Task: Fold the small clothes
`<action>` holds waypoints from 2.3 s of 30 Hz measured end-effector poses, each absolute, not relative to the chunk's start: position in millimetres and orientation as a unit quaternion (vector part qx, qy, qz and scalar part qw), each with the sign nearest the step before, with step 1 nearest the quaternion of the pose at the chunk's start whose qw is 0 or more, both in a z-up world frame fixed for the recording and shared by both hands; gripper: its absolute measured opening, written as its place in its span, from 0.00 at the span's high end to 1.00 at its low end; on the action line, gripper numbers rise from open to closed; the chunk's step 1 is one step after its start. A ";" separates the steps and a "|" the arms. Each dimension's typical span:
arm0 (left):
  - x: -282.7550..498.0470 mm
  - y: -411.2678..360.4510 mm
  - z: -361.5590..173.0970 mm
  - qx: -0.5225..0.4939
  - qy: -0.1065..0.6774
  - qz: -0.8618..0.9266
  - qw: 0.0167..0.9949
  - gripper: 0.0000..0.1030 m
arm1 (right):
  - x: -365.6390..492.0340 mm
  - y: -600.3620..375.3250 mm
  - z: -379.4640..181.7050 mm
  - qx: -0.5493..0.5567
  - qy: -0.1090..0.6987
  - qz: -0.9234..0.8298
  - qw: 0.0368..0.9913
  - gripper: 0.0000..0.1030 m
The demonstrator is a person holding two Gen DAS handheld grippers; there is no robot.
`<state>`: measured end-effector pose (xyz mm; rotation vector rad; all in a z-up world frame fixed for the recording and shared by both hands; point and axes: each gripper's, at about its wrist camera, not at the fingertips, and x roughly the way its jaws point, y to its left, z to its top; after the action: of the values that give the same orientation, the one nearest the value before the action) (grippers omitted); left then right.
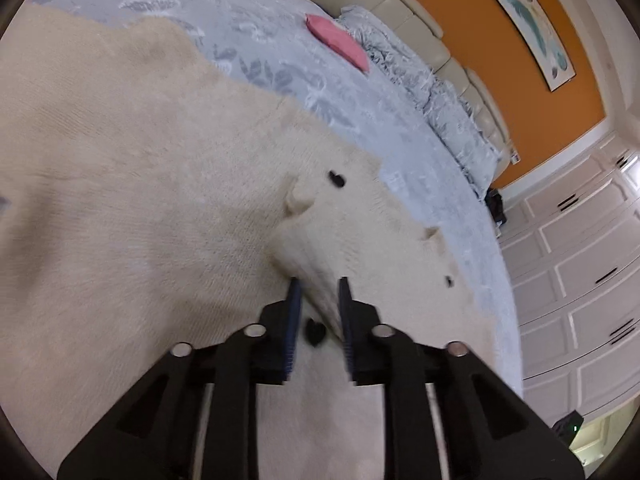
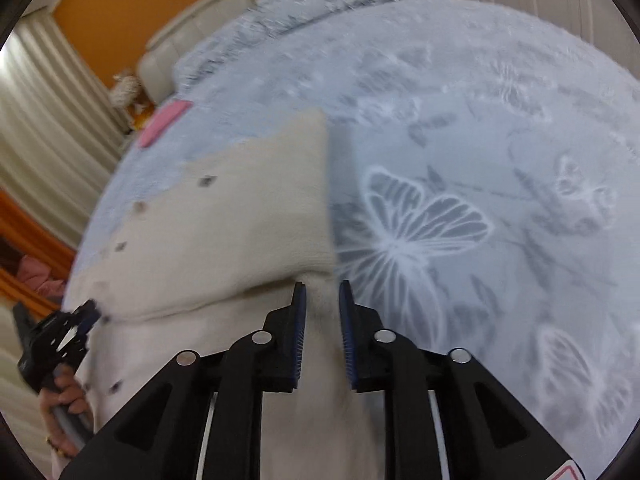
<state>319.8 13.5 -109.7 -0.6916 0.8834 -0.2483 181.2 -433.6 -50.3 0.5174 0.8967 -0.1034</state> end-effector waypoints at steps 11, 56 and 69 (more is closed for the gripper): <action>154.7 120.3 -72.3 -0.204 0.513 -0.039 0.833 0.15 | 27.9 -385.2 -86.9 0.337 0.575 0.044 0.744 0.45; 314.5 397.9 -113.6 -0.514 0.353 0.238 0.745 0.29 | 167.7 -226.4 -29.9 0.199 0.377 0.085 0.900 0.49; 344.6 366.1 -63.8 -0.441 0.285 0.187 0.830 0.95 | 171.0 -235.7 -49.6 0.189 0.384 0.058 0.902 0.43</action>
<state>344.6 366.1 -63.8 -0.9363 0.6045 0.3961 171.0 -235.7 -49.6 0.3914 0.7933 0.1201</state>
